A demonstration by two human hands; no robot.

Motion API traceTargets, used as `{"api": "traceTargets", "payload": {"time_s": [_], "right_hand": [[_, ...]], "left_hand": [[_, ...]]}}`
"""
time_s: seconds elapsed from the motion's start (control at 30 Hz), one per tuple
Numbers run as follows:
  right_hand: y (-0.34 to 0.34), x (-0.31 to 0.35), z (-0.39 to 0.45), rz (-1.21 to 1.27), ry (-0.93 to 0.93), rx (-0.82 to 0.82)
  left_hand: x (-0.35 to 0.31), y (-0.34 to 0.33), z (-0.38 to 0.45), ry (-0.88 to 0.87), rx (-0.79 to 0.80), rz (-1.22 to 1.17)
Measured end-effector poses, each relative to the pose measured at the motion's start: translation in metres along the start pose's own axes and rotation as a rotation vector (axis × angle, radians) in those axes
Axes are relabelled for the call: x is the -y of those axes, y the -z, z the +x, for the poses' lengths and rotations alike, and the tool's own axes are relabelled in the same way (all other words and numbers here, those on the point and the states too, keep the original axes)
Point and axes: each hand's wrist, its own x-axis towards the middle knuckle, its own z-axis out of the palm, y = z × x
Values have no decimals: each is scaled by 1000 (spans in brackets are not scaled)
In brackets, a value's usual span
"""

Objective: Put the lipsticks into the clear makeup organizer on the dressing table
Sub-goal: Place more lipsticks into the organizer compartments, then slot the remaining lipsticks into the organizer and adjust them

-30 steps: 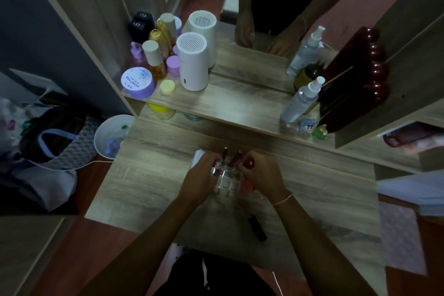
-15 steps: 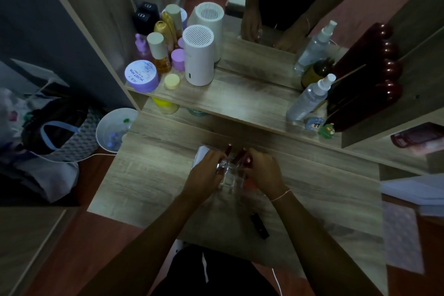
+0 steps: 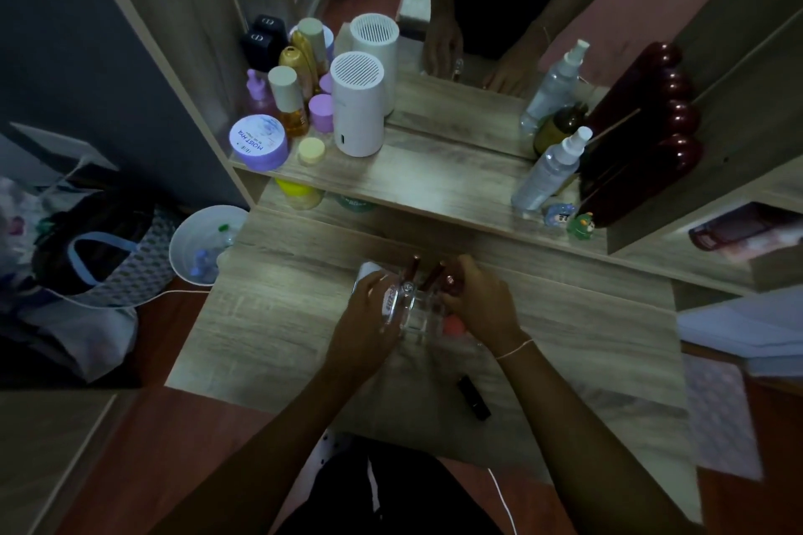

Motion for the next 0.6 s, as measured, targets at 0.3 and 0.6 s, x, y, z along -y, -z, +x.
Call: {"api": "traceTargets", "payload": {"time_s": [0.3, 0.6], "right_hand": [[4, -5, -59, 178, -34, -294], [-52, -32, -140, 177, -272, -182]], "left_hand": [[13, -3, -57, -105, 208, 148], [31, 11, -84, -243, 547, 569]]}}
